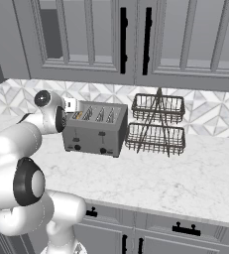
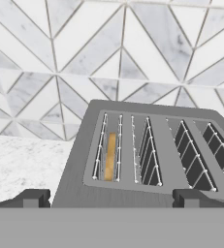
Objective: Start the toaster. Once the lever pops up, take the bread to the plate on the dining counter.
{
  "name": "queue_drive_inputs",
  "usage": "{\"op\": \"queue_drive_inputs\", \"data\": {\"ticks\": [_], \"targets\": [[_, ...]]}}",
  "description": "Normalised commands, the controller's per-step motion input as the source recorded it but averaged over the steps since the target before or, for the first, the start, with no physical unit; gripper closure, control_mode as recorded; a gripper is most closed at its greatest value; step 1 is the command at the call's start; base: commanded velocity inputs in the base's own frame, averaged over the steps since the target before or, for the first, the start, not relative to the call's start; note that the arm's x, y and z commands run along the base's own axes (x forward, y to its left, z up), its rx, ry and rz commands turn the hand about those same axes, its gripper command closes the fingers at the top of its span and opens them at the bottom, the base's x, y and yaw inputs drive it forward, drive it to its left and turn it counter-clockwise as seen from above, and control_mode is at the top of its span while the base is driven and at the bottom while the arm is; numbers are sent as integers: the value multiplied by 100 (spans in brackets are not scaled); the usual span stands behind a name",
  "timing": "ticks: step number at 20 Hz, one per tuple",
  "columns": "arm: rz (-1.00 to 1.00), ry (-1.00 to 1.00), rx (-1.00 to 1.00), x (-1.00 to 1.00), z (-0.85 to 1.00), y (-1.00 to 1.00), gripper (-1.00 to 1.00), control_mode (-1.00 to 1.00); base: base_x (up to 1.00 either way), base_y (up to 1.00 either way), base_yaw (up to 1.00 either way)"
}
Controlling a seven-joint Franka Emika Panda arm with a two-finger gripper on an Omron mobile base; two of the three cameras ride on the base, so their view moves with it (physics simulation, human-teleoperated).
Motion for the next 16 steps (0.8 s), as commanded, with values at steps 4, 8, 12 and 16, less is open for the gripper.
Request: {"op": "queue_drive_inputs", "data": {"ticks": [4,8,12,16], "targets": [[0,0,0,0,0,0,-100,-100,0,0,0],[0,0,0,0,0,0,-100,-100,0,0,0],[0,0,0,0,0,0,-100,-100,0,0,0],[0,0,0,0,0,0,-100,-100,0,0,0]]}}
